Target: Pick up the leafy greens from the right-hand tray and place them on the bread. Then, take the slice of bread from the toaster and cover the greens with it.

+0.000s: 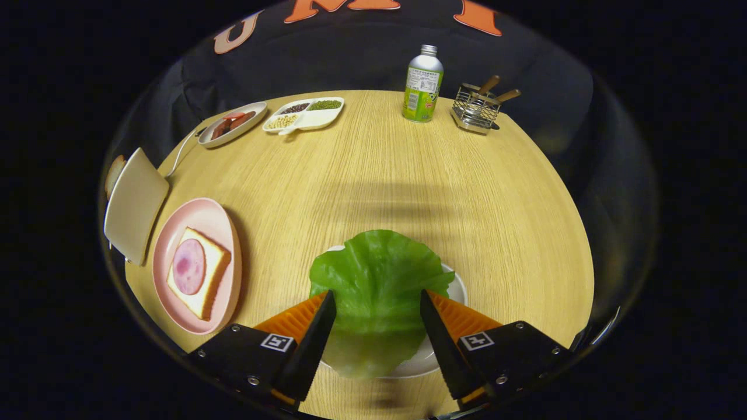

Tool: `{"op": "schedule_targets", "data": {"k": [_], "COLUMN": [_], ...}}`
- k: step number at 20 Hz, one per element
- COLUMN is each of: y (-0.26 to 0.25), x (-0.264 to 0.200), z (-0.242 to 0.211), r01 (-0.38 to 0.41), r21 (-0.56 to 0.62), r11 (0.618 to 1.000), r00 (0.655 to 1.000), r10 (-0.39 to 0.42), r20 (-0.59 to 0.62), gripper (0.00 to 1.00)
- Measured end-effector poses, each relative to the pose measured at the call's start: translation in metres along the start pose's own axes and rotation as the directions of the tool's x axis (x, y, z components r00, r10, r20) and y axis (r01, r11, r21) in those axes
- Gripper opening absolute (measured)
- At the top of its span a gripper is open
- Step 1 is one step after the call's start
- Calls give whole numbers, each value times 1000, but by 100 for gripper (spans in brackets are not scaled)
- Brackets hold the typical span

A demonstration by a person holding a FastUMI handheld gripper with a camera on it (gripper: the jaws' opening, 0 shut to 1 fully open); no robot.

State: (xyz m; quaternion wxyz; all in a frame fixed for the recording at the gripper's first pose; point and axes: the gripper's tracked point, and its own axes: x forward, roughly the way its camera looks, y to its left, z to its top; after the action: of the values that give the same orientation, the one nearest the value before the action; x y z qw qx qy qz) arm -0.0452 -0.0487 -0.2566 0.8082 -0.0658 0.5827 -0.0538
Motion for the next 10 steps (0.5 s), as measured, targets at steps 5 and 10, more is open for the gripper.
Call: {"op": "schedule_targets", "data": {"k": [5, 10], "y": [4, -6], "x": [6, 5], "z": [0, 3], "r01": [-23, -40], "r21": [48, 123], "r11": [999, 992], "r00": [1000, 999], "r10": [23, 36], "r20": [-1, 33], "gripper": [66, 17]}}
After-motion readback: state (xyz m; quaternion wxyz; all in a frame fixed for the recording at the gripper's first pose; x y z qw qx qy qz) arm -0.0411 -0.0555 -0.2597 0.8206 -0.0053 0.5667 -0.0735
